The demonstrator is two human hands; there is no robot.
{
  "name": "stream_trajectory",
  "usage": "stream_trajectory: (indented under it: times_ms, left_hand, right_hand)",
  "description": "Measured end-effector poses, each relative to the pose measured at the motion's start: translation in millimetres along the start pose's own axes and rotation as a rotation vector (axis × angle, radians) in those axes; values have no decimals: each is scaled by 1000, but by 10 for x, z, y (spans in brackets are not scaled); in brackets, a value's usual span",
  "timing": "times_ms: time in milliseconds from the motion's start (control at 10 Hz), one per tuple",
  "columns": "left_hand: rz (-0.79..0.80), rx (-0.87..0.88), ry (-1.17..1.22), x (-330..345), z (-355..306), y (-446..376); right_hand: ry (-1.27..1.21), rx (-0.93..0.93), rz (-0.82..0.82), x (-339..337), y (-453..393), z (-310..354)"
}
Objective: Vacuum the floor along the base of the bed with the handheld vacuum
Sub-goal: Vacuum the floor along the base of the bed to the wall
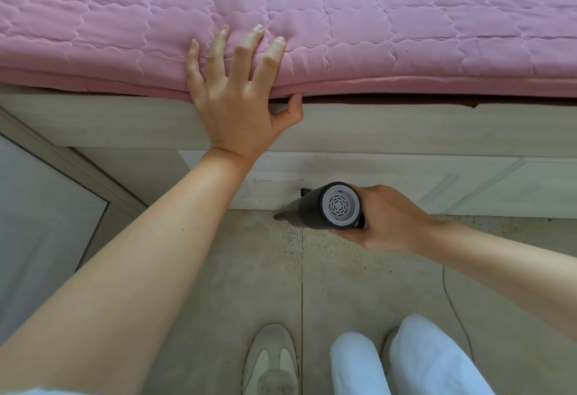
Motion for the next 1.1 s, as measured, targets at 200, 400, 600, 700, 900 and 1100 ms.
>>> stream_trajectory:
  times_ms: [200,400,600,700,900,1100]
  left_hand:
    - [-3,1,5,-2,12,-4]
    - [-1,1,9,5,4,1]
    - [-4,11,2,7,9,9]
    - [-9,19,-5,9,16,8]
    - [-11,29,-15,13,17,13]
    - [-5,22,-12,13,12,13]
  right_hand:
    - [46,-16,8,34,-21,51]
    - [114,-44,-1,107,-32,150]
    - [106,-65,7,200,-121,272]
    - [127,-70,8,211,-142,287]
    - [119,-36,16,123,-38,150]
    - [114,27,15,9,146,-16]
Point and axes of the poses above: each hand's wrist, its own y-axis away from the middle knuckle, its own x-axis out of the palm, z = x × y, the point moved 8 cm from there along -y, towards the middle knuckle, and after that the axes turned 15 degrees about z, right-handed, at the moved point
